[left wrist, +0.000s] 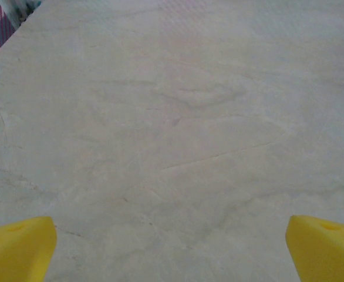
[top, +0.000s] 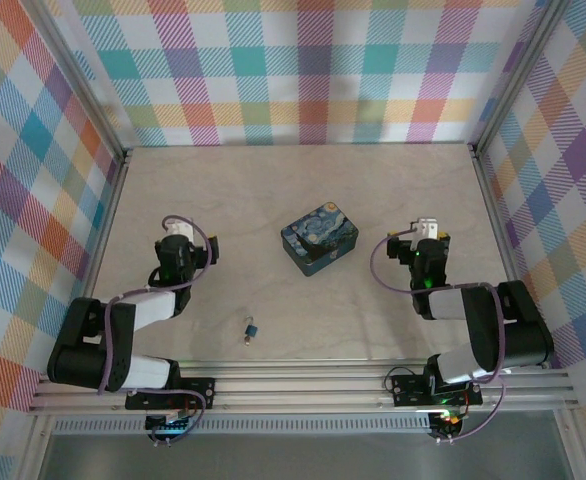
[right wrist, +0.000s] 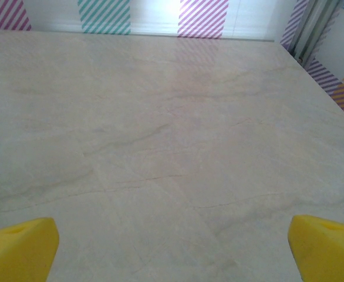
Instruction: Unlock a padlock with a key
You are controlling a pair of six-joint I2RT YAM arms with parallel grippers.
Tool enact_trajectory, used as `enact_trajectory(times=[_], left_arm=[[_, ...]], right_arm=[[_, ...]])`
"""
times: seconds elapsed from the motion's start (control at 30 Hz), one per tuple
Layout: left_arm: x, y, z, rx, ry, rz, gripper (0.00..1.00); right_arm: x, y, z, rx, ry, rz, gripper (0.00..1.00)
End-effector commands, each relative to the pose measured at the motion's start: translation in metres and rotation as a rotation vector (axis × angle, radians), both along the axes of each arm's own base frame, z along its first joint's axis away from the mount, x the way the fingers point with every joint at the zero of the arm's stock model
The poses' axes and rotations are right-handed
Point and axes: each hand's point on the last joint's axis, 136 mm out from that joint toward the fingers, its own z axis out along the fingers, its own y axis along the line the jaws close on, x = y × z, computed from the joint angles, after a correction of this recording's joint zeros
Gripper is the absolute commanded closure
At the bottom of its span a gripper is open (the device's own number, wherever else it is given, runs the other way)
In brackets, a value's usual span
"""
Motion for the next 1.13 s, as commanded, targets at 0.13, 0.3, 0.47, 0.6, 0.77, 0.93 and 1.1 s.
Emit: enact_trajectory(times=[0.13, 0.3, 0.47, 0.6, 0.77, 0.93, 1.1], left_arm=[[0.023, -0.014, -0.009, -0.024, -0.068, -0.089, 0.0], [0.028, -0.008, -0.013, -0.077, -0.027, -0.09, 0.0], [0.027, -0.008, -0.013, -0.075, -0.025, -0.089, 0.0], [0.027, -0.008, -0.013, -0.075, -0.024, -0.089, 0.0], [0.027, -0.008, -0.013, -0.076, -0.023, -0.088, 0.0], [0.028, -0.008, -0.013, -0.076, -0.023, -0.088, 0.0], [0.028, -0.008, -0.013, -0.077, -0.023, -0.088, 0.0]], right_arm=[[0.013, 0.001, 0.007, 0.085, -0.018, 0.051, 0.0], [0.021, -0.015, -0.004, 0.139, 0.01, 0.002, 0.0], [0.021, -0.014, -0.004, 0.137, 0.023, 0.002, 0.0], [0.02, -0.014, -0.005, 0.136, 0.026, 0.004, 0.0], [0.021, -0.014, -0.004, 0.136, 0.023, 0.005, 0.0], [0.022, -0.011, -0.006, 0.135, 0.035, 0.024, 0.0], [0.022, -0.008, -0.005, 0.134, 0.034, 0.04, 0.0]])
